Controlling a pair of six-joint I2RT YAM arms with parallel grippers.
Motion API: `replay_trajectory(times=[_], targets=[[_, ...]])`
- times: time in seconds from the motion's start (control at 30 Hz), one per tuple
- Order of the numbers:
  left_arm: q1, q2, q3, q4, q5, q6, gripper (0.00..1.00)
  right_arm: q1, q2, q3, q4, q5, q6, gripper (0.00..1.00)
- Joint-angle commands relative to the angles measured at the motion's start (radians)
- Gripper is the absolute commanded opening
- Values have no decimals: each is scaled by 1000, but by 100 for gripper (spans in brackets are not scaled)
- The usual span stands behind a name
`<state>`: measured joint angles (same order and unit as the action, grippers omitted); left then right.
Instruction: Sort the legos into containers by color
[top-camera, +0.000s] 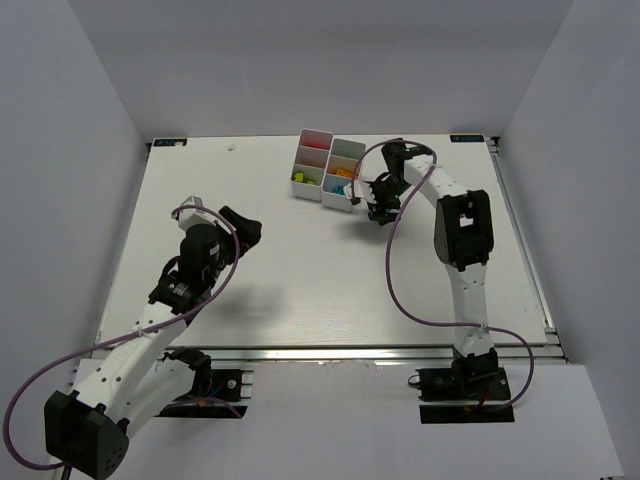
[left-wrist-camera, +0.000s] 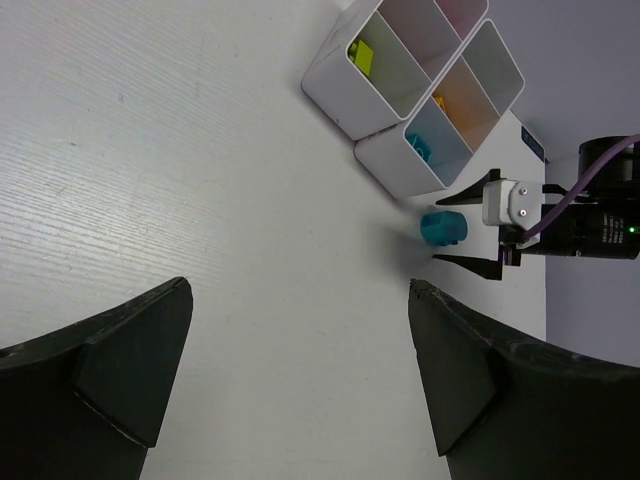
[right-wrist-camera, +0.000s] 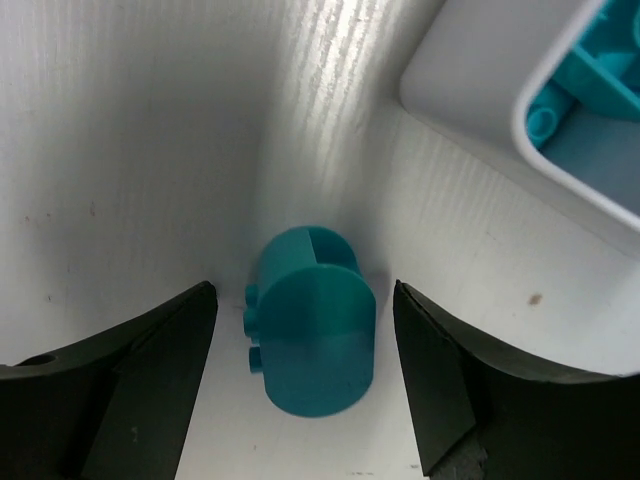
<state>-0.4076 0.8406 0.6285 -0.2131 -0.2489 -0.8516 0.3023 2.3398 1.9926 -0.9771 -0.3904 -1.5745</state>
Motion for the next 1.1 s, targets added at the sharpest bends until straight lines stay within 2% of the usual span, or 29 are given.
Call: replay_trajectory(times=[0.0,0.1,0.2,0.3,0.33,0.43,0.53,0.63,0.67,0.73,0.77,0.8,0.87,0.9,1.0,1.07], targets=[[3,-23,-4,-15,-20,-3,98,9,10,38,-14,8,-1,76],[3,-21,-6,-16,-18,-4,98,9,16,40,-12,13,4,72],[3,-18,-4,-12,-15,-6,98,9,6,34,-23,7,4,62],[3,-15,-3,-9,-15,-4,98,8,-32,9,-26,-10,2,42],[3,-14,-4,-8,-15,-4,98,6,-45,-15,-23,-22,2,30],[3,-8,-6,1,-12,-4,98,3,-105,-78,4,-59,10,18],[3,0,-1,3,-9,-3,98,4,-175,-110,32,-140,63,13],[3,0,-1,4,-12,0,98,6,-244,-118,75,-269,220,9],[3,0,-1,7,-13,-1,98,9,-273,-127,131,-293,342,8],[3,6,-4,12,-12,-1,98,15,-299,-140,199,-369,462,8],[3,9,-3,17,-9,-1,98,23,-328,-170,318,-383,540,7],[3,12,-1,17,-7,0,98,23,-342,-192,390,-399,717,6],[3,21,3,18,-4,0,98,34,-384,-277,557,-381,909,6],[3,23,7,20,-6,2,98,40,-393,-300,719,-314,1096,6],[3,28,11,18,-6,3,98,72,-398,-319,855,-202,1234,8],[3,26,10,20,-6,2,98,104,-384,-316,887,-131,1304,9]])
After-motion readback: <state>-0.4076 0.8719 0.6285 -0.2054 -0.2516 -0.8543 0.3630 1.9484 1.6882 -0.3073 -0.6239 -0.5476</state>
